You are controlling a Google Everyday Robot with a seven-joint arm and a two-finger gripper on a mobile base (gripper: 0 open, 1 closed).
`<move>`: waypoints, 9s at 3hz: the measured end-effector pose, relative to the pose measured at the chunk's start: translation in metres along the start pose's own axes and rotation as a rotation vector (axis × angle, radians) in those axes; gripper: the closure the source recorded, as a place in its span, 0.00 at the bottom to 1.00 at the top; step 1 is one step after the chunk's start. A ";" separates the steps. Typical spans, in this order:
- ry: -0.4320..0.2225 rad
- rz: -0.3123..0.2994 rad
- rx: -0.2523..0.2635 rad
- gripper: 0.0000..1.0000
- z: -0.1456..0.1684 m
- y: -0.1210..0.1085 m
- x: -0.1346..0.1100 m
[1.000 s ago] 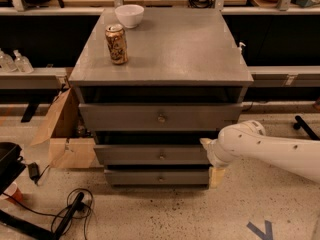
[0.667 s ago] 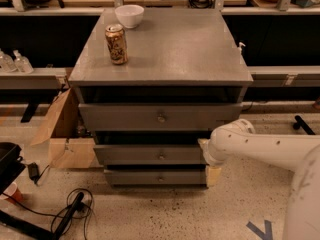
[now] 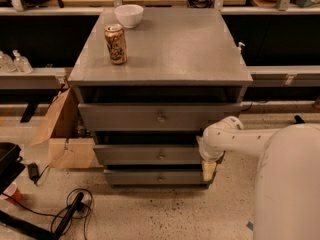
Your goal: Open middle drawer
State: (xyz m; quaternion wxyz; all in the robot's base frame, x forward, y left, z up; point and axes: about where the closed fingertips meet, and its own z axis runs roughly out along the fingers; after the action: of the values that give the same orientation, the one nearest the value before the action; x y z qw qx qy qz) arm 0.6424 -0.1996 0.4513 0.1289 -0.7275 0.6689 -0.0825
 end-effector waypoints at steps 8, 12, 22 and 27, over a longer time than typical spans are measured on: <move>0.038 0.000 -0.113 1.00 0.030 0.002 0.004; 0.045 0.001 -0.128 1.00 0.012 0.008 0.004; 0.047 -0.047 -0.209 0.00 -0.042 0.051 0.001; 0.021 0.082 -0.382 0.49 0.029 0.076 0.008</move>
Offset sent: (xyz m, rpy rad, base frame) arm 0.0310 0.0096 -0.0430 0.0022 0.0531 -0.0045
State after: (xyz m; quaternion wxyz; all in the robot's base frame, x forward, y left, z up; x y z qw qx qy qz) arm 0.5791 -0.2106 0.4009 -0.0154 -0.7099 0.7027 0.0435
